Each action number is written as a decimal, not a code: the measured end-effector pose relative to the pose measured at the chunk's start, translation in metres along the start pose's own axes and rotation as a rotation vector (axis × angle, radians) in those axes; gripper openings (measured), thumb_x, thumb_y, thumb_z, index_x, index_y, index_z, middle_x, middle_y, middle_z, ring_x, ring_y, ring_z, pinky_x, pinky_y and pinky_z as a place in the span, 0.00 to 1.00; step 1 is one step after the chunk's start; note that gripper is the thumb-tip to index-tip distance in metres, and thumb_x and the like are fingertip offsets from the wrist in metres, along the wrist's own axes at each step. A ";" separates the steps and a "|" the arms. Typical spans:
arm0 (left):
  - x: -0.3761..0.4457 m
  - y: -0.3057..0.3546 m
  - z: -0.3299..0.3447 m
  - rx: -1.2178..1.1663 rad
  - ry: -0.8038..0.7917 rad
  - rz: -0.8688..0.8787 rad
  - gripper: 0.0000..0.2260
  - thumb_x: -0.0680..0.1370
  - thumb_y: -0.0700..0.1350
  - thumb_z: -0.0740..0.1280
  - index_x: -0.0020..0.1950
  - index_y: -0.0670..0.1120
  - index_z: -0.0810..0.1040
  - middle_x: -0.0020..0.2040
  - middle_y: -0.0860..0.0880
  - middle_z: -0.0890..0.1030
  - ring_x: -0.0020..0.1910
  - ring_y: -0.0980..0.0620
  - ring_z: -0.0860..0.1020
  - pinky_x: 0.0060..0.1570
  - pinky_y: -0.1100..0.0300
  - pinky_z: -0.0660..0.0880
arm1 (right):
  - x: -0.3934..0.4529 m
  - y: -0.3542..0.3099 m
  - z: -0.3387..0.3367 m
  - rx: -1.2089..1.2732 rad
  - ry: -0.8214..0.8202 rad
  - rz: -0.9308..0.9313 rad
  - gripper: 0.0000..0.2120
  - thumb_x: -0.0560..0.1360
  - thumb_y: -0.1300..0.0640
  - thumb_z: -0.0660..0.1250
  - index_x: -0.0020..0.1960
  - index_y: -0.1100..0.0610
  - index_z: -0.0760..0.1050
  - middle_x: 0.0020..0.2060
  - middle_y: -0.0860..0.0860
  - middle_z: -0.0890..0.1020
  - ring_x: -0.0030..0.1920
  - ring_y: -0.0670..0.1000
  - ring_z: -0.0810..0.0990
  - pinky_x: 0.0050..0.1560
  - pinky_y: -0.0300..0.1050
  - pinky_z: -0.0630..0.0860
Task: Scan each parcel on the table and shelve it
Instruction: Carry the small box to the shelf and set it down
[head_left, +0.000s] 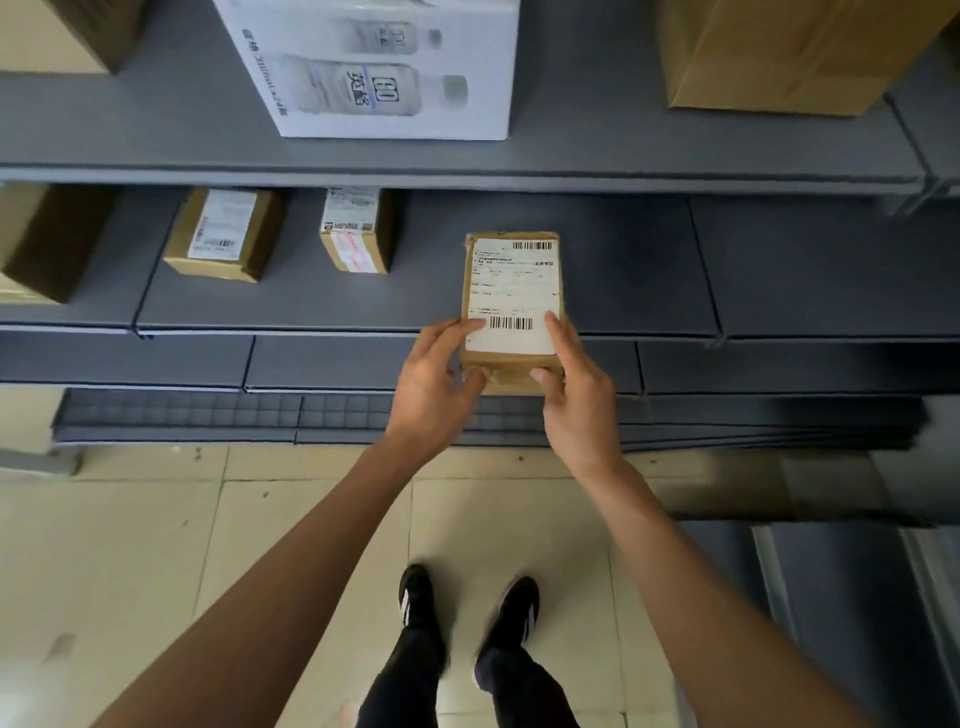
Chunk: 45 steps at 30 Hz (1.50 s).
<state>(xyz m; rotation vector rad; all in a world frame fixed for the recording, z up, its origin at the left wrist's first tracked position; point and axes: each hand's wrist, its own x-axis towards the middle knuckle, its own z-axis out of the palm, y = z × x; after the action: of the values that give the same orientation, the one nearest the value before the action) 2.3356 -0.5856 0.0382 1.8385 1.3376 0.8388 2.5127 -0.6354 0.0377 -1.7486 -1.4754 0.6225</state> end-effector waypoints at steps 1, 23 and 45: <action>0.004 -0.007 0.000 -0.001 0.011 -0.006 0.23 0.78 0.36 0.71 0.72 0.48 0.74 0.69 0.49 0.73 0.67 0.51 0.74 0.58 0.48 0.80 | 0.006 0.004 0.007 -0.005 -0.007 -0.003 0.32 0.80 0.67 0.67 0.80 0.53 0.62 0.78 0.53 0.68 0.68 0.53 0.77 0.67 0.52 0.77; 0.108 -0.106 0.028 0.067 0.097 0.147 0.20 0.79 0.46 0.71 0.71 0.56 0.77 0.70 0.52 0.74 0.66 0.53 0.75 0.61 0.51 0.79 | 0.107 0.071 0.087 0.068 0.125 -0.131 0.23 0.81 0.67 0.64 0.75 0.54 0.70 0.72 0.51 0.73 0.68 0.52 0.75 0.61 0.52 0.80; 0.164 -0.103 0.032 0.174 0.048 0.089 0.29 0.77 0.42 0.70 0.77 0.54 0.66 0.69 0.47 0.71 0.64 0.44 0.75 0.59 0.41 0.77 | 0.180 0.067 0.102 0.026 0.113 -0.083 0.25 0.81 0.67 0.63 0.75 0.51 0.68 0.69 0.52 0.75 0.64 0.50 0.75 0.56 0.30 0.73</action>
<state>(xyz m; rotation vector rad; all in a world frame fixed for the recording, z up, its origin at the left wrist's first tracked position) 2.3518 -0.4105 -0.0493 2.0369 1.4054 0.8398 2.5142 -0.4407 -0.0588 -1.6663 -1.4472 0.4897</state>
